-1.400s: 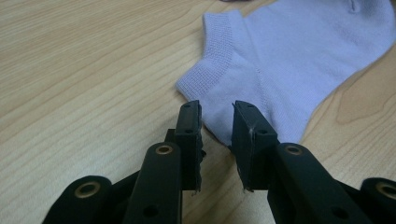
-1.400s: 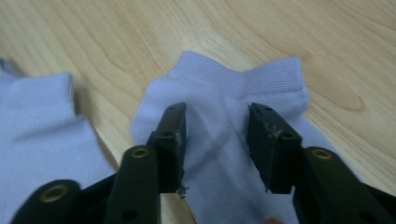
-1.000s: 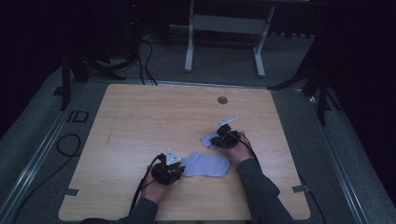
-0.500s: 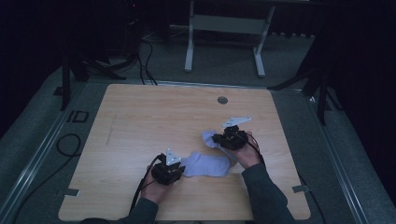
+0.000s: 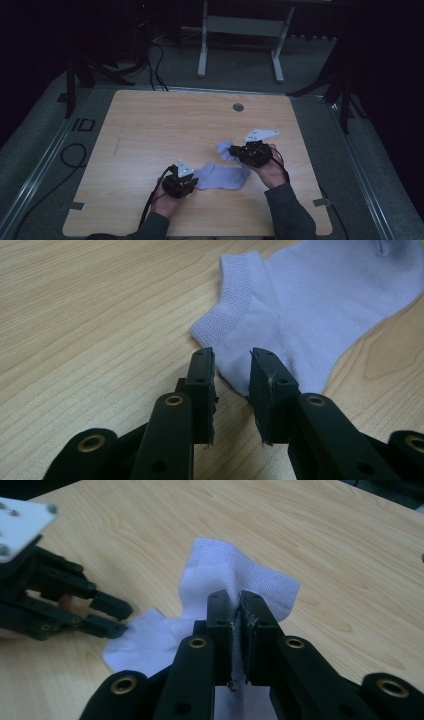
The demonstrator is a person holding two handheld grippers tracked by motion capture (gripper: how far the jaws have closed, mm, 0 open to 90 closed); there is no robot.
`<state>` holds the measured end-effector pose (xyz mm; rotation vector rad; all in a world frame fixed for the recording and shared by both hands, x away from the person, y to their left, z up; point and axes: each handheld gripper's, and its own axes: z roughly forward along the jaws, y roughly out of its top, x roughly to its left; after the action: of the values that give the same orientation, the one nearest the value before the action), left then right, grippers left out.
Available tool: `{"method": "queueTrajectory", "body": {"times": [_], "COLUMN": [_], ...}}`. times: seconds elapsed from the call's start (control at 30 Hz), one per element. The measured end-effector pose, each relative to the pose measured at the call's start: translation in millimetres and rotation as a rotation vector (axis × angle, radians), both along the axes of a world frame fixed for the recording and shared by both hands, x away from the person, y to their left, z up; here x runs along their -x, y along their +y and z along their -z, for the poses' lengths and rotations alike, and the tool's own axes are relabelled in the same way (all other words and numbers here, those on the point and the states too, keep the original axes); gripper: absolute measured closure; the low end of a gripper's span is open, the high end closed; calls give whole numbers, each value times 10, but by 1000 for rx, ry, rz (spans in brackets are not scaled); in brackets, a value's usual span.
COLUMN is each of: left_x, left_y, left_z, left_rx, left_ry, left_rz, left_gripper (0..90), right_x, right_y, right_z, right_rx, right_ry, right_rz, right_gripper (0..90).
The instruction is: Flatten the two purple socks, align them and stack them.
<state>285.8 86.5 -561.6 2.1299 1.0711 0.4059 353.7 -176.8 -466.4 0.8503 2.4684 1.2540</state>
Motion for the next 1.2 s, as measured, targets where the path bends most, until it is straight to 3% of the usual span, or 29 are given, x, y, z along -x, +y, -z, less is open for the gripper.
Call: {"method": "queueTrajectory", "body": {"times": [0.13, 0.3, 0.9, 1.2], "left_x": [-1, 0, 11, 18], "left_y": [1, 2, 1, -2], "left_z": [0, 0, 5, 6], "left_rx": [1, 2, 7, 8], "left_ry": [1, 2, -1, -1], "left_rz": [0, -1, -6, -6], "left_gripper": [712, 712, 712, 713], "right_x": [74, 120, 206, 243], "right_y": [99, 294, 492, 562], "right_z": [80, 289, 630, 719], "right_rx": [10, 19, -3, -11], "right_ry": [6, 52, 161, 187], "right_rz": [-33, -69, -61, -65], "right_gripper": [836, 836, 837, 836]}}
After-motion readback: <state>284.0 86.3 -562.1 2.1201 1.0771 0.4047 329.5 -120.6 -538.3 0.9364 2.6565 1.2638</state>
